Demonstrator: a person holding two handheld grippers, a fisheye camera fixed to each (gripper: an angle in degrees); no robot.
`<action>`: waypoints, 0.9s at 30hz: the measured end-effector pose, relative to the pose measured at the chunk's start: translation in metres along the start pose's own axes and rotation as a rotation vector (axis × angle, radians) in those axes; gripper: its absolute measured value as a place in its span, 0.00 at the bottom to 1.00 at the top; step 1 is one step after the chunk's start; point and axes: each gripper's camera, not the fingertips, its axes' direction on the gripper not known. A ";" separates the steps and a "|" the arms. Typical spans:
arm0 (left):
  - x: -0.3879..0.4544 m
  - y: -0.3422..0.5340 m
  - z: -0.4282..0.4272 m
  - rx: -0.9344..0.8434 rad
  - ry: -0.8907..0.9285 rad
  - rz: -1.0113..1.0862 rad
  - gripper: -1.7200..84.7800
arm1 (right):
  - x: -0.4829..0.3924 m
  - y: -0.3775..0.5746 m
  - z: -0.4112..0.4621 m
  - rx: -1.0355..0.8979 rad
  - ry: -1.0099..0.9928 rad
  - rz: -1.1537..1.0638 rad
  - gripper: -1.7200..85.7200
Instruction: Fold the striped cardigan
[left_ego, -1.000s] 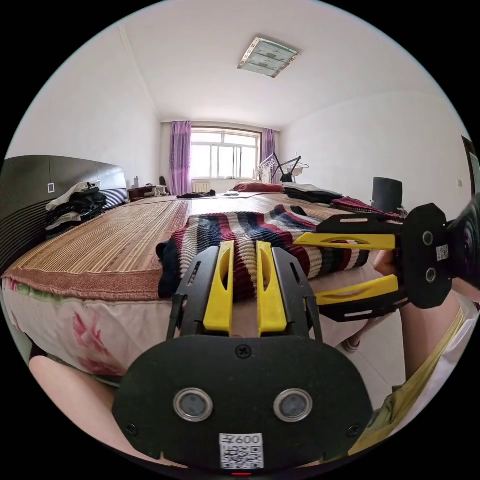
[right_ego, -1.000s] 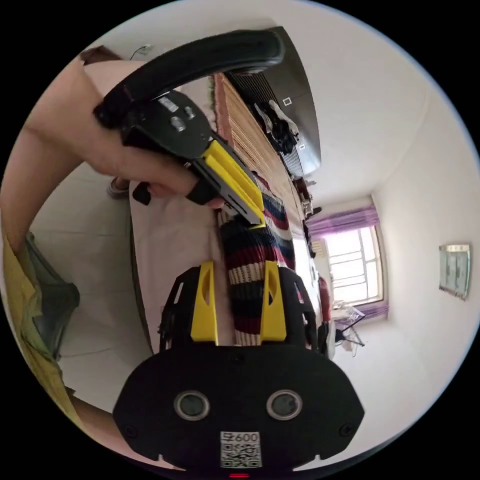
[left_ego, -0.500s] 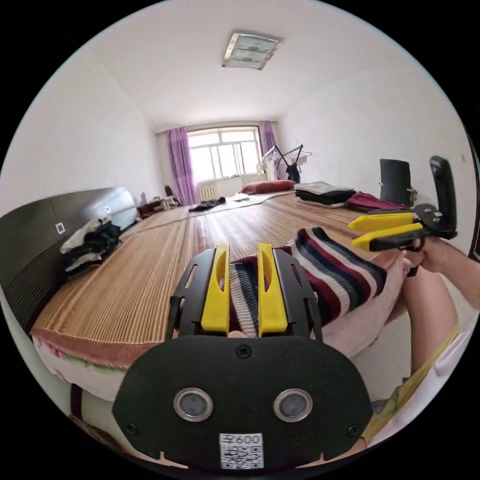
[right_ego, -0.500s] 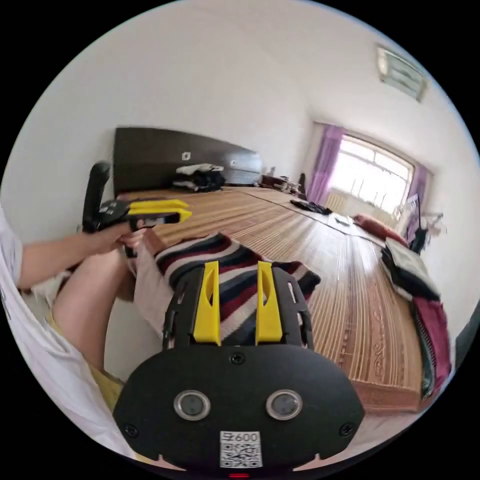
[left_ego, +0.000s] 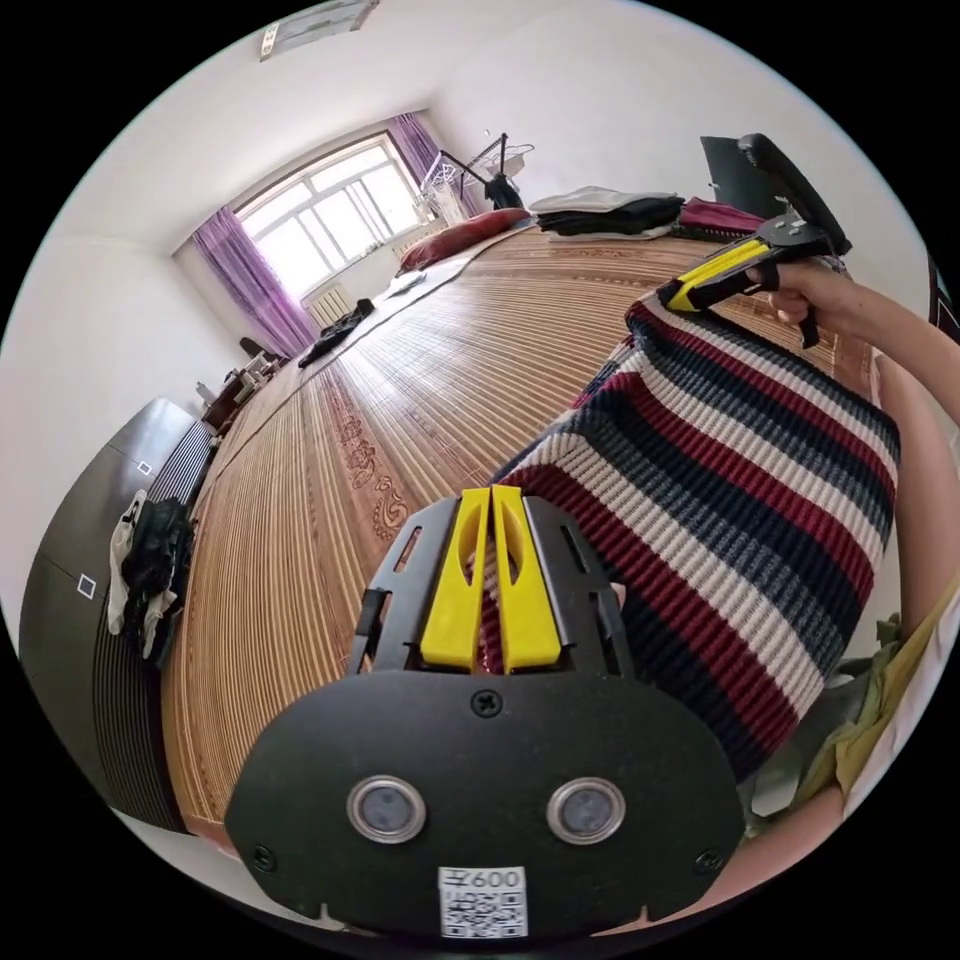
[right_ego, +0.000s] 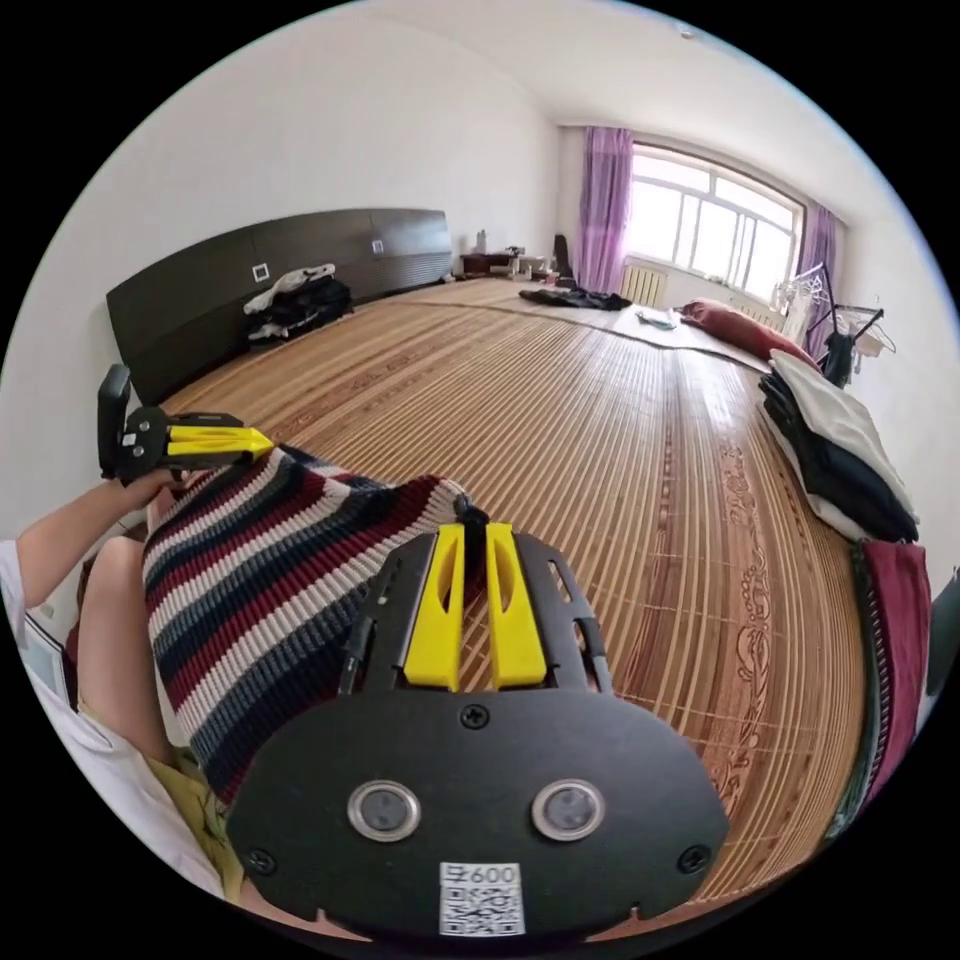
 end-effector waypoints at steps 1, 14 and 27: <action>0.000 -0.002 -0.001 0.003 0.001 -0.008 0.04 | 0.010 -0.001 -0.005 0.030 -0.016 0.013 0.02; 0.014 -0.041 -0.032 -0.059 -0.015 -0.093 0.03 | 0.127 0.026 -0.005 -0.024 -0.099 0.285 0.08; 0.232 0.020 -0.246 0.355 -0.299 0.170 0.08 | 0.094 0.209 -0.115 0.036 -0.592 0.346 0.15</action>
